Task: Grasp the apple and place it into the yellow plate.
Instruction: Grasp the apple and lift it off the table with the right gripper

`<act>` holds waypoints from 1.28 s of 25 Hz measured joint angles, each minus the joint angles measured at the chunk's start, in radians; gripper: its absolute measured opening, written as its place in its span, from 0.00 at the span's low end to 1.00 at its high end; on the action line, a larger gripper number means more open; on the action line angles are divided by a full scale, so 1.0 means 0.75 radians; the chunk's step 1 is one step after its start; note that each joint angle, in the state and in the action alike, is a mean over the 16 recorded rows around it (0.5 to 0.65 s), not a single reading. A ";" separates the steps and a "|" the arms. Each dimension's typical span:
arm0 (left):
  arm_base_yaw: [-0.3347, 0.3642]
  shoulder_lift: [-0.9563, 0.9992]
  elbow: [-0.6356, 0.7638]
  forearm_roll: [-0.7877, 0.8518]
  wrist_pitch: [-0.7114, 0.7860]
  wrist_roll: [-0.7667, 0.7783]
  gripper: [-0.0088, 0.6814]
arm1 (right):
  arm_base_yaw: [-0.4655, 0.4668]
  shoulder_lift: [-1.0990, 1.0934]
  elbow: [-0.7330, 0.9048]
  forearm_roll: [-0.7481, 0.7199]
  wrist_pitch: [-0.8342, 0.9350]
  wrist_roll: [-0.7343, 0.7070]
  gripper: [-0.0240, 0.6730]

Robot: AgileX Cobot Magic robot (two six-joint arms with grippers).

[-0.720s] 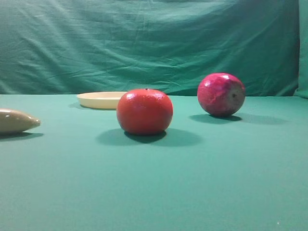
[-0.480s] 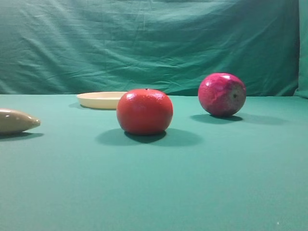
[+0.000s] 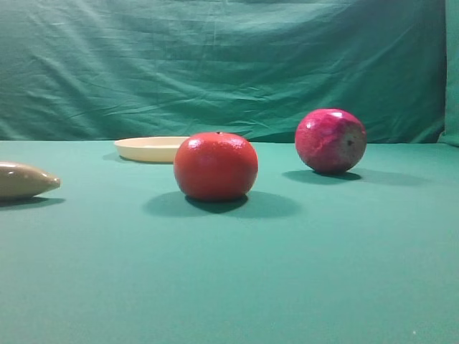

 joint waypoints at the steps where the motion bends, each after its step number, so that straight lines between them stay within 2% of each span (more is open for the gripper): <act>1: 0.000 0.000 0.000 0.000 0.000 0.000 0.24 | 0.000 0.000 0.000 -0.002 -0.003 -0.005 0.03; 14: 0.000 0.000 0.000 0.000 0.000 0.000 0.24 | 0.000 0.000 -0.003 0.044 -0.257 -0.050 0.03; 20: 0.000 0.000 0.000 0.000 0.000 0.000 0.24 | 0.014 0.058 -0.088 0.103 -0.324 -0.043 0.03; 26: 0.000 0.000 0.000 0.000 0.000 0.000 0.24 | 0.062 0.273 -0.285 0.132 -0.224 -0.088 0.03; 32: 0.000 0.000 0.000 0.000 0.000 0.000 0.24 | 0.117 0.636 -0.538 0.141 -0.107 -0.206 0.03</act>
